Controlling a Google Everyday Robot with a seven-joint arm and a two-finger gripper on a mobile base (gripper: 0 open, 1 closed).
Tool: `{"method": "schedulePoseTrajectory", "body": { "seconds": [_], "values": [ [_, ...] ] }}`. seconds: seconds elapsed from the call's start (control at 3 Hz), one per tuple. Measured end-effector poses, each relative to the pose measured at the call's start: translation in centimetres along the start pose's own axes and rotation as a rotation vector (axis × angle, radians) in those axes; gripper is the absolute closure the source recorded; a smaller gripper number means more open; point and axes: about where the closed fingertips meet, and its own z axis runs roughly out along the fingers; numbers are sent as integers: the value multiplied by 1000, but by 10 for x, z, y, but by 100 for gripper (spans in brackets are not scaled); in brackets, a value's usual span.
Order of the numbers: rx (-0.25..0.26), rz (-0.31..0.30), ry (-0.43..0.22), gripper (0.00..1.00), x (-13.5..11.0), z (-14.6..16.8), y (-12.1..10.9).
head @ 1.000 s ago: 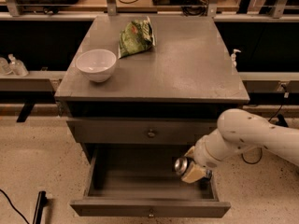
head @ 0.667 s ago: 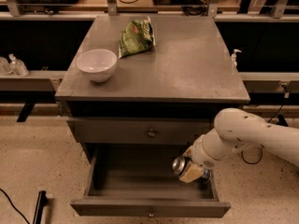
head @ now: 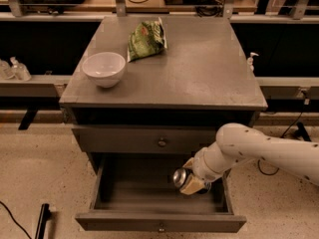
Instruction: Place pepsi can into middle drawer
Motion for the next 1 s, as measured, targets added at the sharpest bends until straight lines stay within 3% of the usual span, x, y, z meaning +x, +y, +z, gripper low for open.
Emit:
{"method": "schedulePoseTrajectory", "body": {
  "seconds": [0.33,0.67,1.0],
  "values": [
    [83,-23,-91,100,-8,32,-23],
    [123,-51,-162,100,-19,53,-40],
    [70,-5,-189,100,-21,80,-49]
  ]
}}
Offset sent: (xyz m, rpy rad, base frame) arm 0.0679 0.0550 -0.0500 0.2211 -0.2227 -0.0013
